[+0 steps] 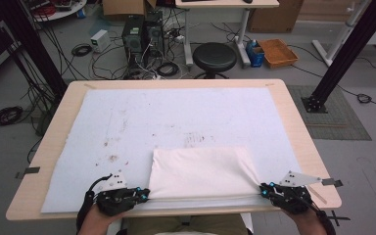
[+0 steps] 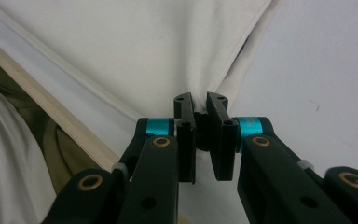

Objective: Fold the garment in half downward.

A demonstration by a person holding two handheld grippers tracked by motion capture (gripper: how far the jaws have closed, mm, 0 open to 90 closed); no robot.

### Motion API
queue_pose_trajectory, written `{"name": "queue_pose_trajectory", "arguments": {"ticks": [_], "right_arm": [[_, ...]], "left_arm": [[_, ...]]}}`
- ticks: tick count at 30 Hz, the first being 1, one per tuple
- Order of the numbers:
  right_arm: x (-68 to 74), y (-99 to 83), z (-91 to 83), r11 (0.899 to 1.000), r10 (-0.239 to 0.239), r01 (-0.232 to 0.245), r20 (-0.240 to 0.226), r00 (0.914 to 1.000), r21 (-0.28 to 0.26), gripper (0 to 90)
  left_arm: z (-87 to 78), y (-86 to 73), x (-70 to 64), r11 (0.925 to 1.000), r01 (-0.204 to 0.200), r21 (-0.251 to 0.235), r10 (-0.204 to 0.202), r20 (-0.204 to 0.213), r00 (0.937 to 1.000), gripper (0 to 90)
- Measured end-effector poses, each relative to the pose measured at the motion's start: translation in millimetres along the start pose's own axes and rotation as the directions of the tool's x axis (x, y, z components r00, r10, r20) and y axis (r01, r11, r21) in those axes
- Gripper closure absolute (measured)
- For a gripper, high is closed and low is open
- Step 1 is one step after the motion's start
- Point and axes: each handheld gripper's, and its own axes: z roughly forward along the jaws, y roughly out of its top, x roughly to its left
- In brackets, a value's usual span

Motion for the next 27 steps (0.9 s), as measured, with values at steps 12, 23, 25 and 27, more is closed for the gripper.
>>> {"name": "queue_pose_trajectory", "arguments": {"ticks": [12, 23, 25, 27], "right_arm": [[-14.9, 35.7, 8.7, 0.994, 0.020, -0.004, 0.146, 0.9890, -0.109, 30.9], [-64.1, 96.4, 96.8, 0.994, 0.111, -0.112, 0.078, 0.9908, 0.001, 41.6], [-65.4, 95.1, 106.3, 0.992, 0.119, -0.121, 0.056, 0.9913, 0.039, 46.1], [-65.4, 93.2, 105.6, 0.995, 0.098, -0.099, 0.058, 0.9935, 0.024, 57.1]], "left_arm": [[-1.8, 47.8, 36.8, 0.9808, 0.078, -0.179, -0.114, -0.204, 0.9723, 38.2], [68.2, 72.8, 91.8, 0.9801, 0.180, -0.084, -0.197, -0.289, 0.9370, 38.0], [73.3, 70.3, 91.8, 0.9874, 0.152, -0.045, -0.158, -0.271, 0.9493, 38.0], [76.2, 69.0, 90.5, 0.9936, 0.111, -0.021, -0.113, -0.281, 0.9530, 44.5]]}}
